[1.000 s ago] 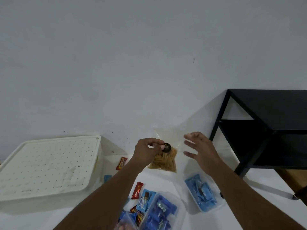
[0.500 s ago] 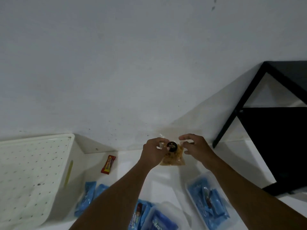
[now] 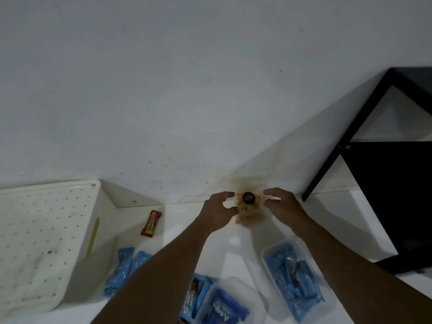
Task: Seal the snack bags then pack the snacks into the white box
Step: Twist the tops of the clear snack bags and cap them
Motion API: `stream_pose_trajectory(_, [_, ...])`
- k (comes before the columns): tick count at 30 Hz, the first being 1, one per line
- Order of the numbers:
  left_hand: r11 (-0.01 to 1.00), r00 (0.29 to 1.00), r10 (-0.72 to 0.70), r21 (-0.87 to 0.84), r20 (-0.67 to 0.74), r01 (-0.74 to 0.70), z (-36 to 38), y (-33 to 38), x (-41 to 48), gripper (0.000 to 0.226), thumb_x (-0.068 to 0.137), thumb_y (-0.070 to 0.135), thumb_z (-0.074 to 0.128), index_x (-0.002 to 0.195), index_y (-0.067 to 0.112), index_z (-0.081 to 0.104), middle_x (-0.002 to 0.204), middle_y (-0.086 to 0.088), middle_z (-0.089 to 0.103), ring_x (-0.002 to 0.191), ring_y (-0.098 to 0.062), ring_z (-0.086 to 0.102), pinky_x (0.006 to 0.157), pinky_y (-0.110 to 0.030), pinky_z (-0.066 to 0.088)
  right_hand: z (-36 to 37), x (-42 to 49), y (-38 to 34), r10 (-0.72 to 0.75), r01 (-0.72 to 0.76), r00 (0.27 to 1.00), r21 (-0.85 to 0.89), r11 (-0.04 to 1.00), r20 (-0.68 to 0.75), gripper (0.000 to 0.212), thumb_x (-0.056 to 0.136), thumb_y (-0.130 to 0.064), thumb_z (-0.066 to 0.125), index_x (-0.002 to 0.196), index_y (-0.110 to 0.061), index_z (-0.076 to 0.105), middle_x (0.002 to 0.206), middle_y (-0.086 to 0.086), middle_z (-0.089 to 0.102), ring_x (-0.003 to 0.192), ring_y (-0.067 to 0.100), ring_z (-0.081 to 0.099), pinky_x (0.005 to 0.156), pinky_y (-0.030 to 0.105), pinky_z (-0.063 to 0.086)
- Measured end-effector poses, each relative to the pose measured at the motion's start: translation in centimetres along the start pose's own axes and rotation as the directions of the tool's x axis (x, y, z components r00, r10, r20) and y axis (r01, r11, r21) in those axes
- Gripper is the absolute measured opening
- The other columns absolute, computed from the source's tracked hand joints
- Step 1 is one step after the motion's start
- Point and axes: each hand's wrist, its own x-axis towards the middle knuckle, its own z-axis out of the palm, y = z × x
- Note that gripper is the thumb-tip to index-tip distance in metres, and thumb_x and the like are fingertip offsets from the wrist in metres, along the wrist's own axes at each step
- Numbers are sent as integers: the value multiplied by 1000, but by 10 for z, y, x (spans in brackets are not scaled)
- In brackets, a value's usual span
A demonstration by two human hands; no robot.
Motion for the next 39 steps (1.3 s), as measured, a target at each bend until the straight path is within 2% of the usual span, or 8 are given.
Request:
stream_pose_trajectory(8, [990,997,-74,-122,-12,72,-39,9,-119,61,75,37,84,129,25,60,116,-8,67,102,-27,67,92,-32,52,12,-105,-44,-96,91,982,35,995,160,21,90,-12,57,107,-16,67,100,2,67,91,19,64,78,37,53])
stream_pose_trajectory(11, [991,996,-89,-99,-26,86,-55,1,-169,54,81,27,80,130,17,58,96,-8,70,69,-12,59,61,-15,47,34,-140,-54,-107,95,962,60,994,249,16,88,-13,60,102,-14,66,94,7,69,79,18,65,68,33,48])
stream_pose_trajectory(14, [981,983,-157,-130,-99,144,-76,-26,-235,54,83,17,79,132,11,57,82,-4,71,58,-4,59,54,-13,44,72,-179,-59,-130,128,923,29,991,362,14,85,-14,64,98,-14,69,93,11,72,74,19,66,62,29,47])
stream_pose_trajectory(19, [956,933,-289,-18,-214,292,-106,-90,-322,49,87,22,69,134,19,56,114,0,60,99,-15,57,88,-28,48,152,-238,-48,-128,227,839,-126,966,529,9,85,-14,65,92,-14,69,90,9,70,76,21,66,56,26,51])
stream_pose_trajectory(22, [925,891,-381,-105,-247,366,-113,-139,-350,32,84,23,74,115,24,65,106,-3,69,88,-16,65,81,-30,54,199,-259,-24,-118,313,835,-289,905,537,7,81,-17,61,83,-22,66,97,5,68,93,24,65,83,34,54])
stream_pose_trajectory(24, [915,883,-404,-132,-239,382,-113,-166,-354,44,80,27,80,120,23,63,101,-1,69,81,-11,63,69,-21,50,216,-269,-9,-114,347,846,-375,860,521,12,84,-19,58,92,-15,66,100,5,65,95,20,60,85,30,49])
stream_pose_trajectory(32, [949,946,-303,58,-113,311,-79,-230,-312,52,79,33,75,129,30,62,126,4,66,113,-17,63,96,-28,49,263,-261,35,-82,275,952,-709,649,294,37,82,-28,63,118,-25,51,113,3,63,108,25,58,91,40,45])
stream_pose_trajectory(39, [973,976,-218,85,25,215,-89,-237,-290,53,69,41,75,119,26,65,114,-1,71,104,-22,67,95,-39,53,272,-259,25,-85,203,973,-615,762,216,21,85,-11,56,99,-24,65,98,-2,66,95,22,62,82,32,44])
